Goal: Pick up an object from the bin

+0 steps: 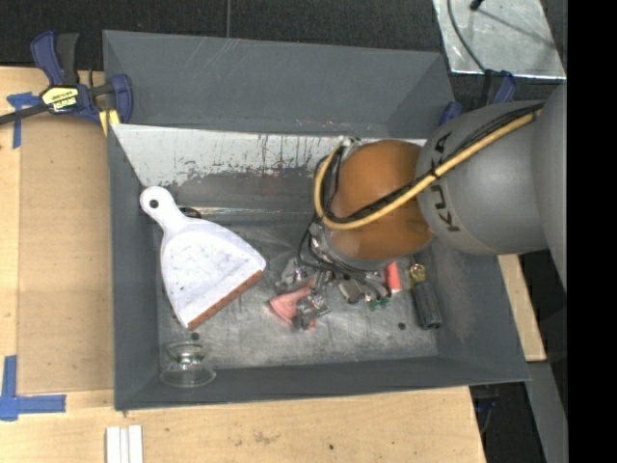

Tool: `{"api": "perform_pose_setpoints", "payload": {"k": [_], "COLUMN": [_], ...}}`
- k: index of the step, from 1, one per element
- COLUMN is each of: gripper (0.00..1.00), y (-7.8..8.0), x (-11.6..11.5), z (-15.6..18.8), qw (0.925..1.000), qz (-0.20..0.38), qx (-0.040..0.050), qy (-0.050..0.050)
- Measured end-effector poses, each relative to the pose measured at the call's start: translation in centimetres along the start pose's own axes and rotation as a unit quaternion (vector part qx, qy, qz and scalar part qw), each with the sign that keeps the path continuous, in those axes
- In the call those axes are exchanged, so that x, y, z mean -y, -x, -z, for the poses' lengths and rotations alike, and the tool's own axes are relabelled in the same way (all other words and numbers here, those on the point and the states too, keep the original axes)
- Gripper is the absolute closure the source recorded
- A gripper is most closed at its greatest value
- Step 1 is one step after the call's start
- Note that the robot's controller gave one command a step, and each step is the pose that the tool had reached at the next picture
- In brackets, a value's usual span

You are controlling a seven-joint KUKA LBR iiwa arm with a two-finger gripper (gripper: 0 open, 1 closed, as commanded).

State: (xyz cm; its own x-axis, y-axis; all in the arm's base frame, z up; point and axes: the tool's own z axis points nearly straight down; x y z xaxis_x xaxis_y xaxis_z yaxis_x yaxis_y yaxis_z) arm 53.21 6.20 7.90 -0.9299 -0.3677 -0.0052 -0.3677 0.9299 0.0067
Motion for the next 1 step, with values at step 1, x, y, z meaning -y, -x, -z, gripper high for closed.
{"api": "perform_pose_setpoints", "payload": {"k": [1], "gripper": [1.00], "y": [0.00], "x": [0.00], "z": [0.00], "qw": [1.0000], "qz": [0.000], "qx": [0.0000], "qy": [0.000]}}
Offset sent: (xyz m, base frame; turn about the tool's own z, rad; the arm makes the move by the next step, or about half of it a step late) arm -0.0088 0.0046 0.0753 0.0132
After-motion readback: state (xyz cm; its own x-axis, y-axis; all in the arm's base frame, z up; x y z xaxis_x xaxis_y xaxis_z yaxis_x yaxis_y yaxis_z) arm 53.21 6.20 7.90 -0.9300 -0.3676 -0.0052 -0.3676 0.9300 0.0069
